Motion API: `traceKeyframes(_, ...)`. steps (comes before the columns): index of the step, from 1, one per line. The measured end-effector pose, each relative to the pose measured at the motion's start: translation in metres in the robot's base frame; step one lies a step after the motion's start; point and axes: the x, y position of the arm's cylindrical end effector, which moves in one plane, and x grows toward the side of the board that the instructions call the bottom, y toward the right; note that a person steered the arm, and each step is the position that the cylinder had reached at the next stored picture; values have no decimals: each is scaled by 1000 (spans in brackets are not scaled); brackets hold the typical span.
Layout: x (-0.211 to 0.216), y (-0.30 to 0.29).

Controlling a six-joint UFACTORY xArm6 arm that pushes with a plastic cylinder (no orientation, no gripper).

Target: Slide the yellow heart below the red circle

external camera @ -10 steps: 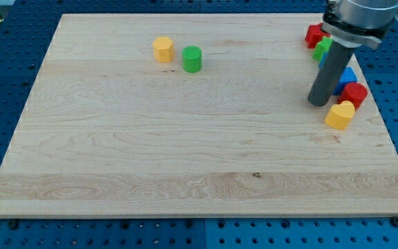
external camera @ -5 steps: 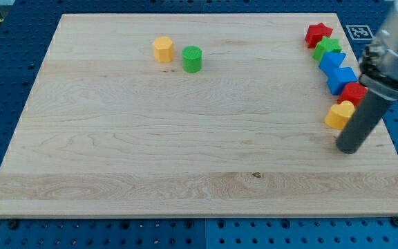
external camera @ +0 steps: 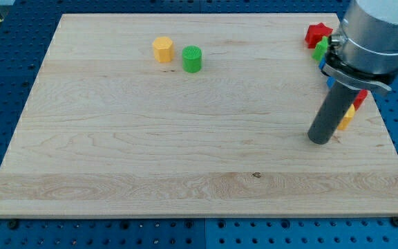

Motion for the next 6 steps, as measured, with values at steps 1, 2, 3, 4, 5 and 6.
traceKeyframes(1,-11,0)
traceKeyframes(2,-17,0)
traceKeyframes(3,-21,9)
traceKeyframes(4,-21,16)
traceKeyframes(5,-21,29)
traceKeyframes(6,-21,47)
